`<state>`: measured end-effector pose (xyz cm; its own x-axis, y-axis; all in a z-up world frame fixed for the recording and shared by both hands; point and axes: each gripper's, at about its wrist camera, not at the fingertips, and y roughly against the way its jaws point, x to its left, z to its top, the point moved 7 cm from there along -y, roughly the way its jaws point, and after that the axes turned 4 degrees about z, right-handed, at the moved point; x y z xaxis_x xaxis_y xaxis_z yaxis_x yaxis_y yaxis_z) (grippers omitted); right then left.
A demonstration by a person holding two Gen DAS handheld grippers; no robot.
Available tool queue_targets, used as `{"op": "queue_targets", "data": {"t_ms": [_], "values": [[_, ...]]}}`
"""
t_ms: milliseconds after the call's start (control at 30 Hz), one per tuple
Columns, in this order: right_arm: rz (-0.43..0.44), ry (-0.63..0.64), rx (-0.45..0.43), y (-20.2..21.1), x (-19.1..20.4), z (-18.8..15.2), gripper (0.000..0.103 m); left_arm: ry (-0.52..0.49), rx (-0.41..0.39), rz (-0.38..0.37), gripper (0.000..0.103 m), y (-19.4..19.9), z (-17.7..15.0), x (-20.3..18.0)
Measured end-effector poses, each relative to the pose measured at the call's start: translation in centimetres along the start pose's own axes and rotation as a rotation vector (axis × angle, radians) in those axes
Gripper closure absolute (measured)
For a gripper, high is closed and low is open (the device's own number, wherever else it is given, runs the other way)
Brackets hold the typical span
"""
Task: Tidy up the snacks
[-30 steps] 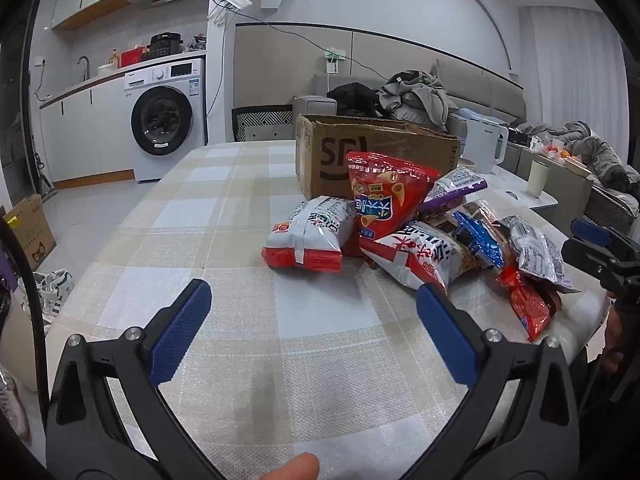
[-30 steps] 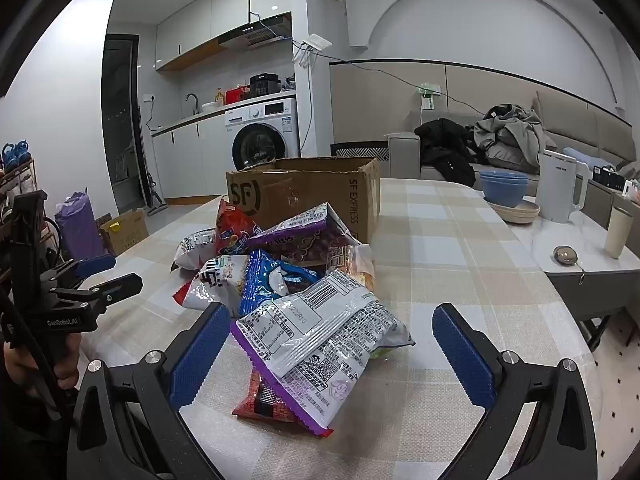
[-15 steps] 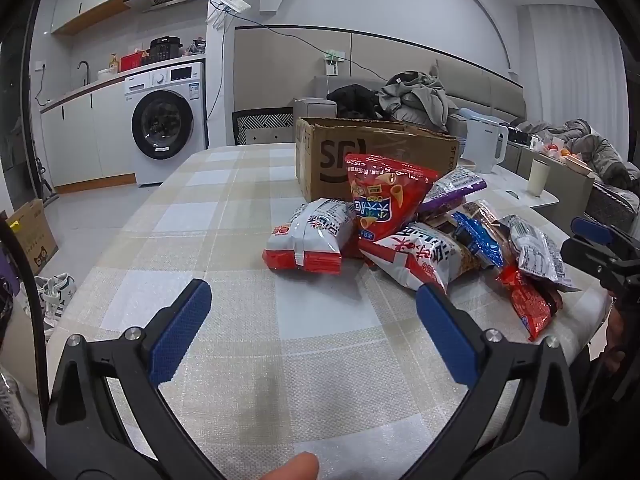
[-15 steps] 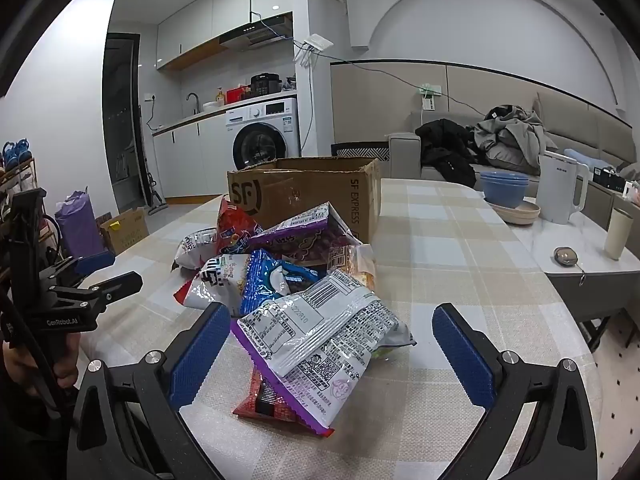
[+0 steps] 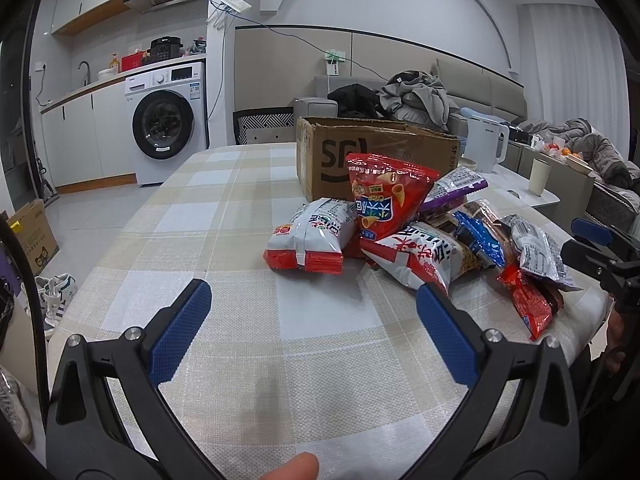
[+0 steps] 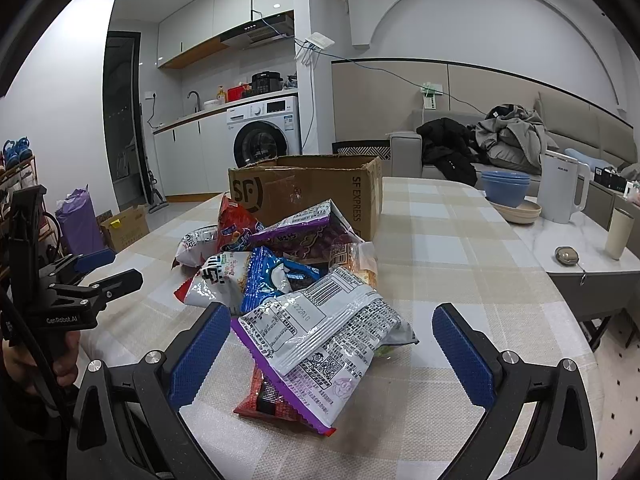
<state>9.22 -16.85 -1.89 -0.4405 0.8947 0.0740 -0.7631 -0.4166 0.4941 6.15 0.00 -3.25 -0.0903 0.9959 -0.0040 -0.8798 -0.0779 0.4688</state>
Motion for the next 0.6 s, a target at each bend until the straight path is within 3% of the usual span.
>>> {"op": "queue_targets", "data": {"t_ms": [600], "values": [[0.003,0.003,0.009,-0.40,-0.06,-0.29,0.000,-0.003,0.000,0.001,0.001,0.01,0.00,-0.04]]}}
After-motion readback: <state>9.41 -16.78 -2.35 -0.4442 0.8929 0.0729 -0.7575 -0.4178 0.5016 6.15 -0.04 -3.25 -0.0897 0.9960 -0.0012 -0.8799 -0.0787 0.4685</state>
